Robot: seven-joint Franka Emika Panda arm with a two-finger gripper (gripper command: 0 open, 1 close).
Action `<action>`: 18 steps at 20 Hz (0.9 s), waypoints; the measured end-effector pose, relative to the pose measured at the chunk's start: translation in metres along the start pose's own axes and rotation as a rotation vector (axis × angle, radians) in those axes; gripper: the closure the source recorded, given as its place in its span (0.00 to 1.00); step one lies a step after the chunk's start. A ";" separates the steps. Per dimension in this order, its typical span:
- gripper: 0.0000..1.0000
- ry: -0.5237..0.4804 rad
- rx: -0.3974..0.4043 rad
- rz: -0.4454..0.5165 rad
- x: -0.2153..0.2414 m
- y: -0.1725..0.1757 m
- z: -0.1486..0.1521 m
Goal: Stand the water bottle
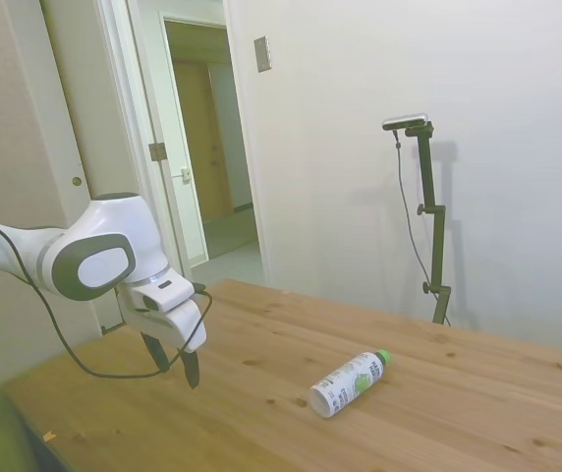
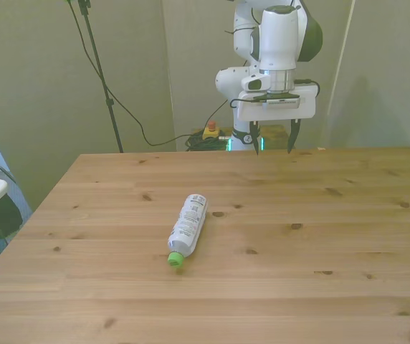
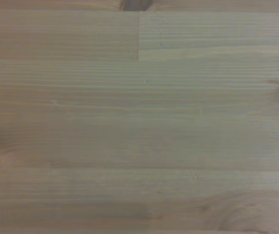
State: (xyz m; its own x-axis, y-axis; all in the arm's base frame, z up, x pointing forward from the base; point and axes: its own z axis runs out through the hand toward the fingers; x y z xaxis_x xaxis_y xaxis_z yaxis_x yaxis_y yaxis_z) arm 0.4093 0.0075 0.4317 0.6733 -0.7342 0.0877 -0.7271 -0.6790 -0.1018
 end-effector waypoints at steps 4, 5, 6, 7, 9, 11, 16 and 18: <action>0.00 -0.001 0.003 0.008 0.004 0.001 -0.001; 0.00 0.003 0.008 0.014 0.009 0.000 -0.004; 0.00 0.011 0.014 0.021 0.016 -0.001 -0.008; 0.00 0.019 0.019 0.028 0.023 -0.003 -0.012; 0.00 0.043 0.023 0.044 0.046 -0.006 -0.022; 0.00 0.060 0.025 0.064 0.074 -0.010 -0.032; 0.00 0.118 0.015 0.103 0.157 -0.018 -0.044; 0.00 0.122 0.007 0.115 0.192 -0.020 -0.037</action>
State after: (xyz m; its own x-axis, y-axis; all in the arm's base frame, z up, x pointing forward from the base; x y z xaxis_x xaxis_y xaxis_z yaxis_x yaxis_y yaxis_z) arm 0.5477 -0.1200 0.4870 0.5643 -0.8024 0.1943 -0.7972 -0.5908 -0.1245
